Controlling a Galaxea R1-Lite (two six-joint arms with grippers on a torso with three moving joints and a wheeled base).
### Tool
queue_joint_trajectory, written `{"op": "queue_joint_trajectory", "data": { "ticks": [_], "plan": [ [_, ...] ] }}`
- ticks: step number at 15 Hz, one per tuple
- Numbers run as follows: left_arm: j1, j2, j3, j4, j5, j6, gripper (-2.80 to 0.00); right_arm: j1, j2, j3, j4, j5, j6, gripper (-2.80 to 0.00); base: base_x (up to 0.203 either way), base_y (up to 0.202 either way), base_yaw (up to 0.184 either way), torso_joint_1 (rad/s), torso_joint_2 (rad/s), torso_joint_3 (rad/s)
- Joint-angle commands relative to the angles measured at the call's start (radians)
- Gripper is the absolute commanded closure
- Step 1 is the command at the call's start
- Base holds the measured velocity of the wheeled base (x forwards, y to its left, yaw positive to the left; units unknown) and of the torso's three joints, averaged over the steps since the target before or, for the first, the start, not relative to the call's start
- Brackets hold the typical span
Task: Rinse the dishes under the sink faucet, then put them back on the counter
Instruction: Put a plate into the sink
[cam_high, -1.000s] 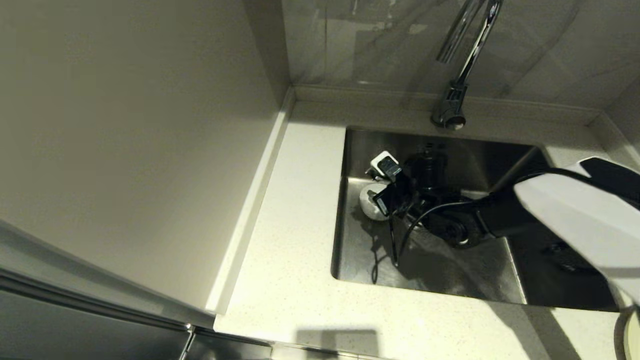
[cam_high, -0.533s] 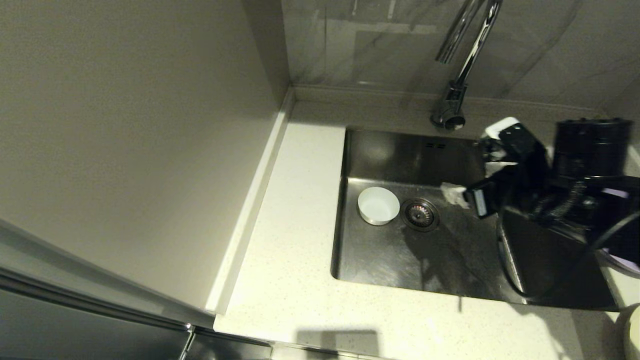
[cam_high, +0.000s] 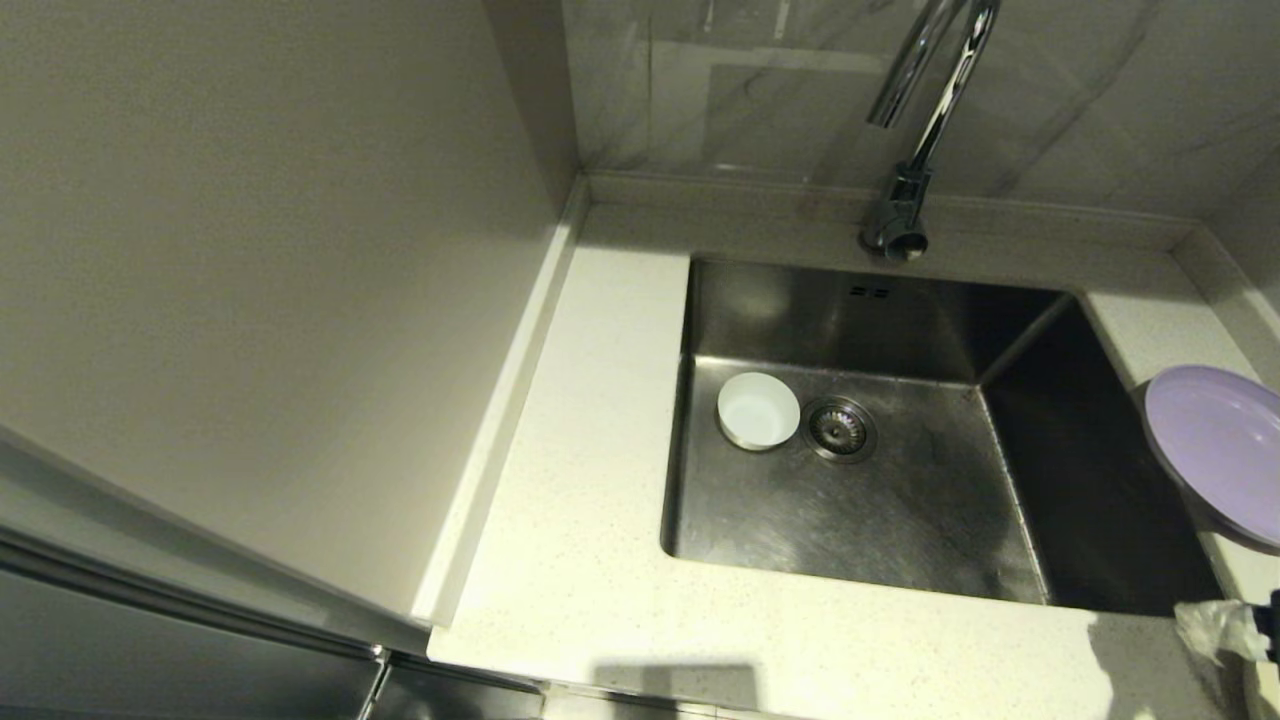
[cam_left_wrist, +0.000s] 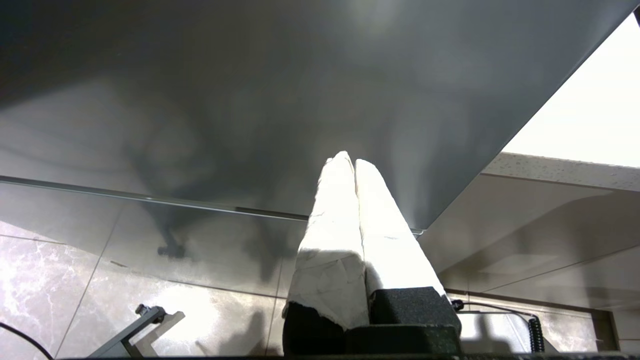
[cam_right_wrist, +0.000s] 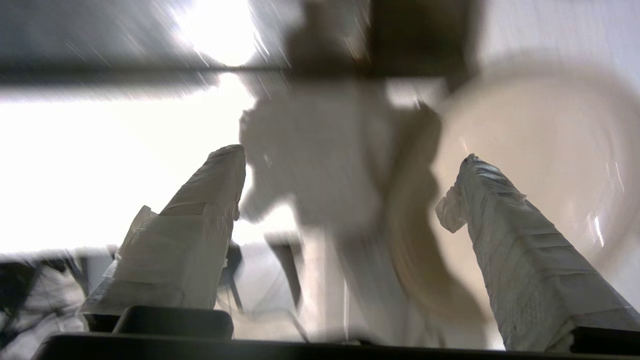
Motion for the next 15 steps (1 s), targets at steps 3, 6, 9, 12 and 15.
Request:
{"op": "queue_joint_trajectory", "data": {
  "ticks": [3, 6, 9, 12, 15],
  "plan": [
    [0.000, -0.002, 0.000, 0.000, 0.000, -0.001, 0.00, -0.042, -0.038, -0.002, 0.059, -0.036, 0.005, 0.00, 0.000, 0.000, 0.000, 0.000, 0.00, 0.000],
    [0.000, -0.002, 0.000, 0.000, 0.000, -0.001, 0.00, -0.045, -0.008, -0.042, 0.053, -0.040, 0.004, 0.00, 0.000, 0.000, 0.000, 0.000, 0.00, 0.000],
    [0.000, -0.002, 0.000, 0.000, 0.000, -0.001, 0.00, -0.045, 0.014, -0.077, 0.052, -0.056, 0.003, 0.00, 0.000, 0.000, 0.000, 0.000, 0.00, 0.000],
    [0.000, -0.002, 0.000, 0.000, 0.000, -0.001, 0.00, -0.044, 0.080, -0.132, 0.056, -0.083, 0.002, 0.00, 0.000, 0.000, 0.000, 0.000, 0.00, 0.000],
    [0.000, -0.002, 0.000, 0.000, 0.000, -0.001, 0.00, -0.044, 0.192, -0.218, 0.059, -0.150, 0.002, 0.00, 0.000, 0.000, 0.000, 0.000, 0.00, 0.000]
  ]
}}
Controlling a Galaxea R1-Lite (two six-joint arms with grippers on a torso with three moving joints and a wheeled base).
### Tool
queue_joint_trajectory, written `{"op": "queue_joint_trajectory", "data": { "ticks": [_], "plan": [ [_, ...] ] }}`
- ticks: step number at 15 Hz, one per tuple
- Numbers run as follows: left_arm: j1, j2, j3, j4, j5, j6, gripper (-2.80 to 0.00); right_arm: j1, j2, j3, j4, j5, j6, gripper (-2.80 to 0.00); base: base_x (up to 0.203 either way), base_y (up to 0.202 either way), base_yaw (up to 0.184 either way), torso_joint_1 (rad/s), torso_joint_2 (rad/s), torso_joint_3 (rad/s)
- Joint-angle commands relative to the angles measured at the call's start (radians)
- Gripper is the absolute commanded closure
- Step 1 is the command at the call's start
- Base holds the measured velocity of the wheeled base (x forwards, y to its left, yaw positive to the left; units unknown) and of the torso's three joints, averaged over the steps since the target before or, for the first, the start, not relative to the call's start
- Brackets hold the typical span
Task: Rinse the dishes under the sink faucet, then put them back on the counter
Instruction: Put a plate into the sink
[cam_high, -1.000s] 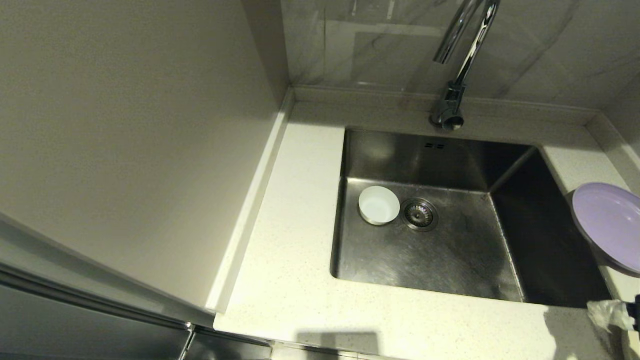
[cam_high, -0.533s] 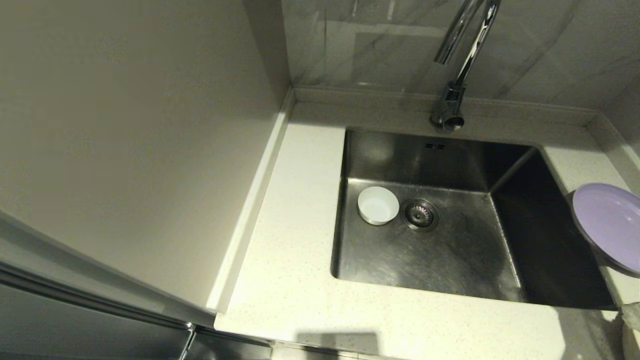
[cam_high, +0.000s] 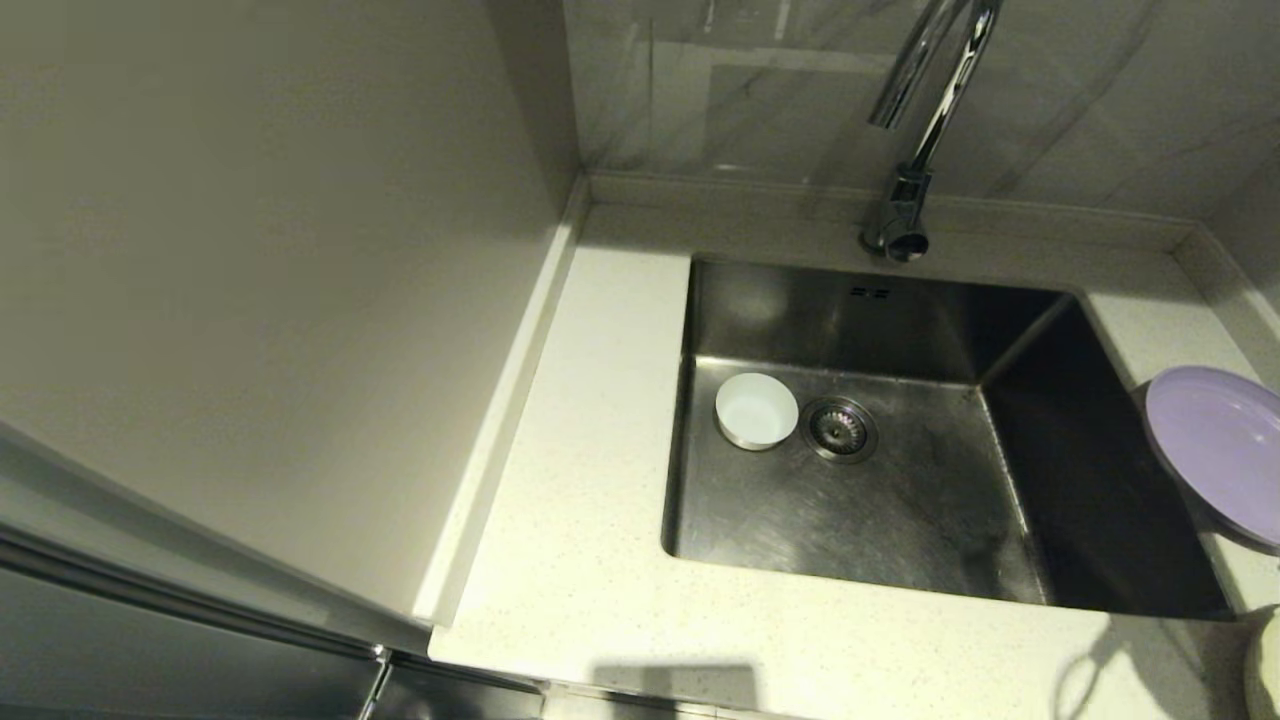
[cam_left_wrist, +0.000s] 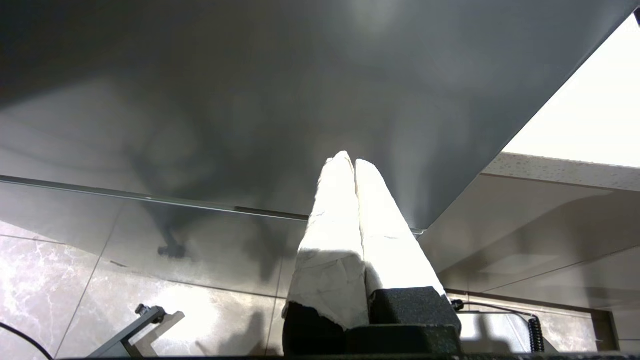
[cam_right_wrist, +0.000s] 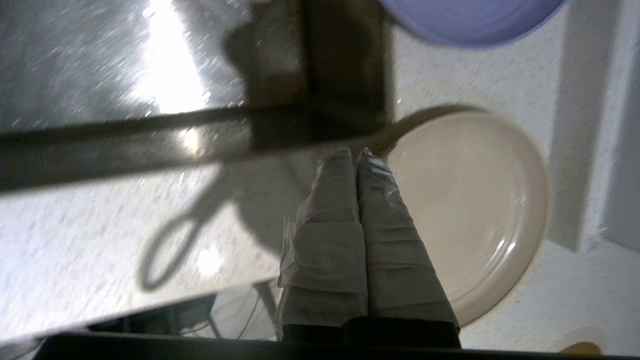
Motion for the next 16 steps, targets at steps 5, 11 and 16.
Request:
{"op": "queue_joint_trajectory", "data": {
  "ticks": [5, 11, 16],
  "plan": [
    [0.000, -0.002, 0.000, 0.000, 0.001, -0.001, 0.00, -0.003, 0.245, -0.187, -0.002, -0.037, -0.004, -2.80, 0.000, 0.000, 0.000, 0.000, 0.00, 0.000],
    [0.000, -0.002, 0.000, 0.000, 0.001, -0.001, 0.00, -0.029, 0.407, -0.284, -0.010, -0.037, -0.020, -2.80, 0.000, 0.000, 0.000, 0.000, 0.00, 0.000],
    [0.000, -0.002, 0.000, 0.000, 0.001, -0.001, 0.00, -0.079, 0.527, -0.308, -0.283, -0.037, -0.147, -2.80, 0.000, 0.000, 0.000, 0.000, 0.00, 0.000]
  ]
}}
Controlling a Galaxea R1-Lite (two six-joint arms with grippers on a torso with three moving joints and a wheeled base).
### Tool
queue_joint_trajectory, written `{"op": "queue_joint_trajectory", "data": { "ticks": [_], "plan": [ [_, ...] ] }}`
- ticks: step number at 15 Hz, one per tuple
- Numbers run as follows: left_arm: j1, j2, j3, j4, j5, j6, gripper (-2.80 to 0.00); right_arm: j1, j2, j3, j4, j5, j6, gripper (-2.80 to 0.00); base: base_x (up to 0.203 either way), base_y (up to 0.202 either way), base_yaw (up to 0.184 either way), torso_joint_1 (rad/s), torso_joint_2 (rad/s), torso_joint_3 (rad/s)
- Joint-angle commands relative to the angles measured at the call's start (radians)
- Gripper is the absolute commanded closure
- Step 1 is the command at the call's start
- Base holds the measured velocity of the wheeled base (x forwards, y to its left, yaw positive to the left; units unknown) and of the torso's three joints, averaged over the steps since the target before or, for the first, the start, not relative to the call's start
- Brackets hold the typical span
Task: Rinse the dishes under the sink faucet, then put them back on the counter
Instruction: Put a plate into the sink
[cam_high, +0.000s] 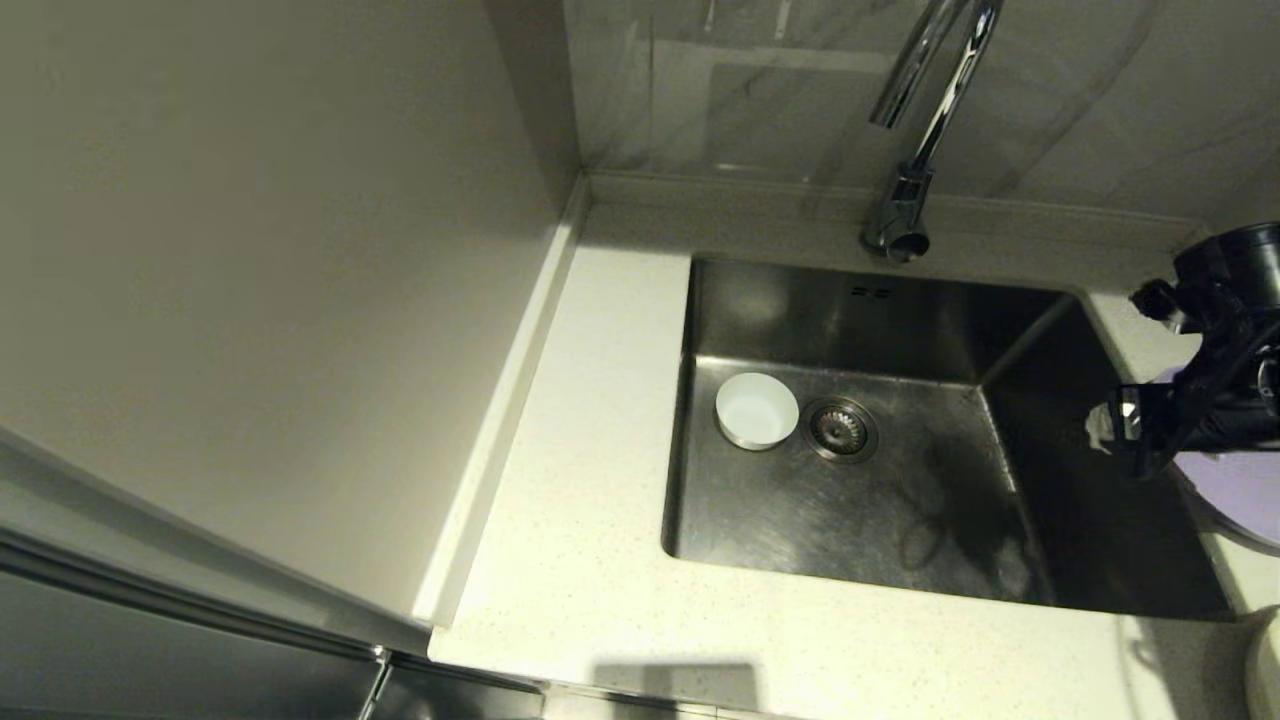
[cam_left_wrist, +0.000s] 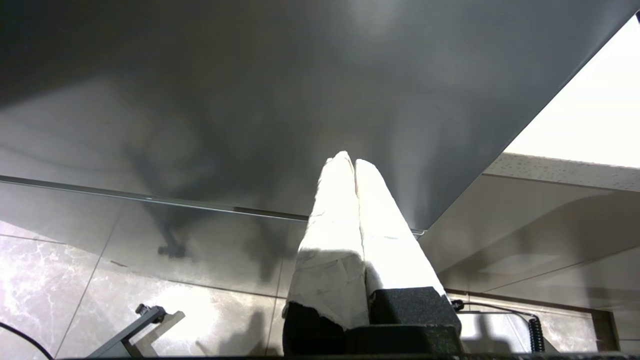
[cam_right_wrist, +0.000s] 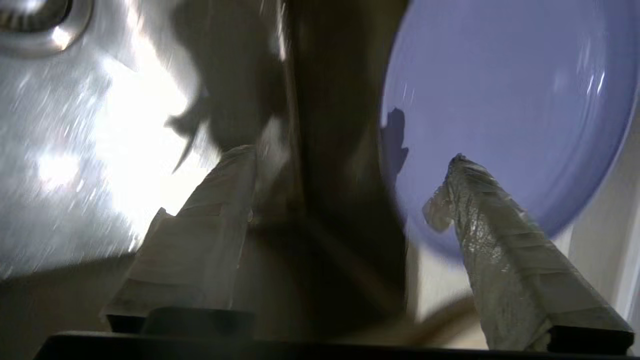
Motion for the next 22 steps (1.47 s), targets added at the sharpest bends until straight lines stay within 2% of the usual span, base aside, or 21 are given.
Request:
{"op": "queue_joint_trajectory", "data": {
  "ticks": [1, 5, 10, 11, 22],
  "plan": [
    [0.000, -0.002, 0.000, 0.000, 0.000, -0.001, 0.00, -0.031, 0.068, -0.004, -0.100, -0.002, -0.057, -2.80, 0.000, 0.000, 0.000, 0.000, 0.00, 0.000],
    [0.000, -0.002, 0.000, 0.000, 0.000, -0.001, 0.00, -0.087, 0.098, -0.006, -0.183, -0.002, -0.120, -2.80, 0.000, 0.000, 0.000, 0.000, 0.00, 0.000],
    [0.000, -0.002, 0.000, 0.000, 0.000, -0.001, 0.00, -0.115, 0.107, 0.003, -0.182, -0.002, -0.127, -2.80, 0.000, 0.000, 0.000, 0.000, 0.00, 0.000],
    [0.000, -0.002, 0.000, 0.000, 0.000, -0.001, 0.00, -0.115, 0.105, 0.007, -0.182, -0.002, -0.127, 0.00, 0.000, 0.000, 0.000, 0.000, 0.00, 0.000],
    [0.000, -0.002, 0.000, 0.000, 0.000, -0.001, 0.00, -0.112, 0.080, 0.028, -0.183, -0.002, -0.127, 0.00, 0.000, 0.000, 0.000, 0.000, 0.00, 0.000]
  ]
}}
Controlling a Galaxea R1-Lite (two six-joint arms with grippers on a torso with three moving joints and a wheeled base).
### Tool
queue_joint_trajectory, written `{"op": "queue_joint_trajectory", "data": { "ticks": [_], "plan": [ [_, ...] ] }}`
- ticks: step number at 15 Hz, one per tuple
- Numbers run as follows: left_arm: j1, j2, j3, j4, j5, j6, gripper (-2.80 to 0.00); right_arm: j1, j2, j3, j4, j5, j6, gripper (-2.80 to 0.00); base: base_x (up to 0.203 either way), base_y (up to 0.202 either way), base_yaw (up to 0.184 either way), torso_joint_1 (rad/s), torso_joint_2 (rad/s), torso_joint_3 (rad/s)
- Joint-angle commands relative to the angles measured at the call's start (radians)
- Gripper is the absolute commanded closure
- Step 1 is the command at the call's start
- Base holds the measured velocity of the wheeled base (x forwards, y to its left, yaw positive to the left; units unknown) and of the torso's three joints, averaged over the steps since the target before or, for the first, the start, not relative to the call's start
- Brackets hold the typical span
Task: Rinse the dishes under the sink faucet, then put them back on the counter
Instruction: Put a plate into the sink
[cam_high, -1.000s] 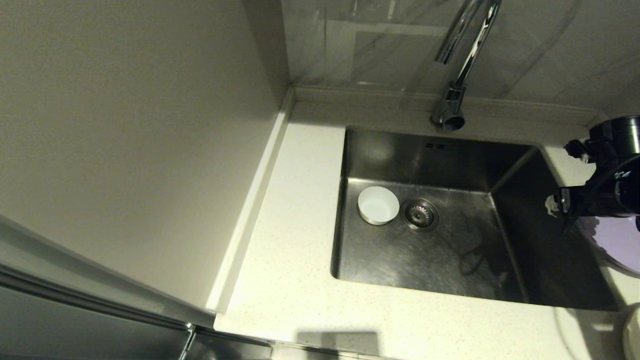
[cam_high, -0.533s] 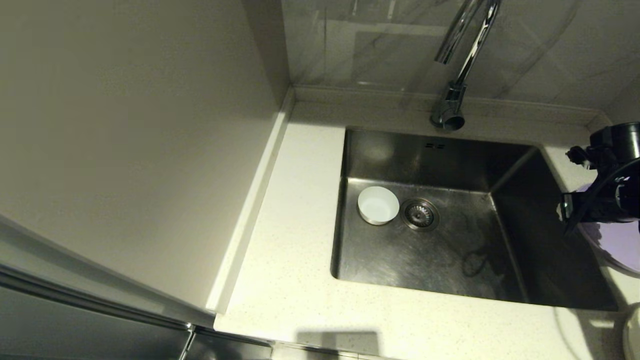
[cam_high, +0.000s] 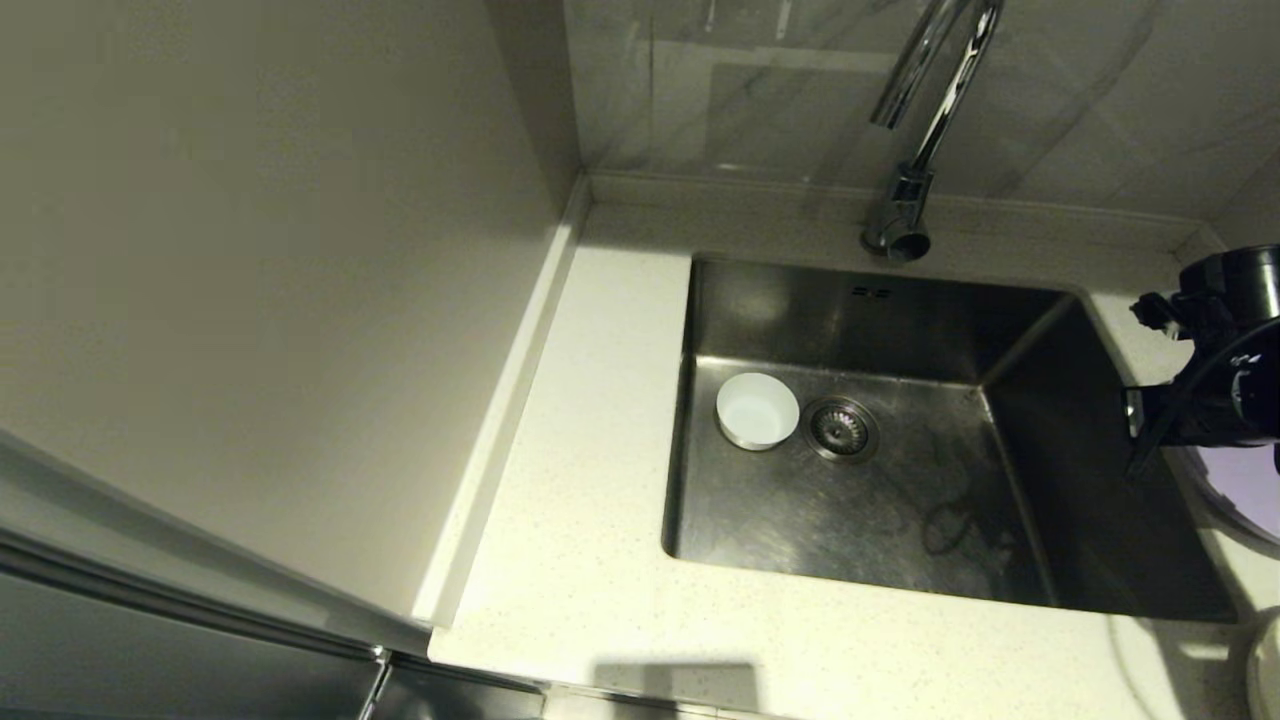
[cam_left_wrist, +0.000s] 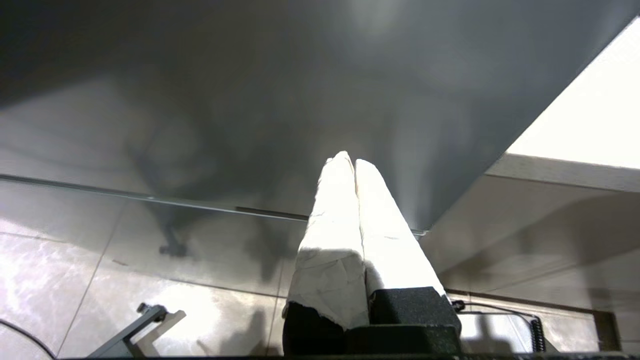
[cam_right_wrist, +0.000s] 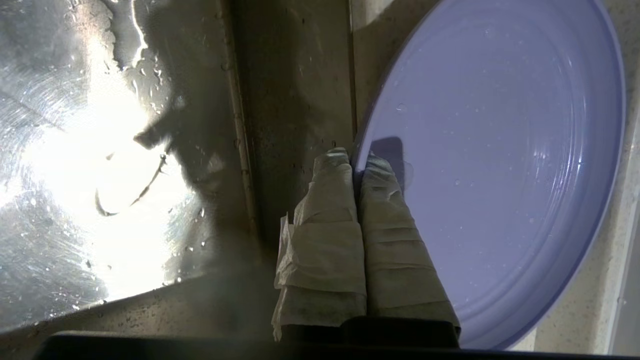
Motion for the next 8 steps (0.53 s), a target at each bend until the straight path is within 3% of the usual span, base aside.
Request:
{"op": "queue_joint_trajectory", "data": {
  "ticks": [1, 4, 8],
  "plan": [
    [0.000, -0.002, 0.000, -0.001, 0.000, -0.001, 0.00, 0.002, -0.020, 0.013, 0.000, -0.003, -0.001, 0.00, 0.000, 0.000, 0.000, 0.000, 0.00, 0.000],
    [0.000, -0.002, 0.000, -0.001, 0.000, -0.001, 0.00, 0.016, -0.059, 0.064, -0.002, 0.001, -0.024, 0.00, 0.000, 0.000, 0.000, 0.000, 0.00, 0.000],
    [0.000, -0.002, 0.000, -0.001, 0.000, -0.001, 0.00, 0.116, -0.114, 0.105, -0.002, 0.003, -0.027, 0.00, 0.000, 0.000, 0.000, 0.000, 0.00, 0.000]
  ]
}}
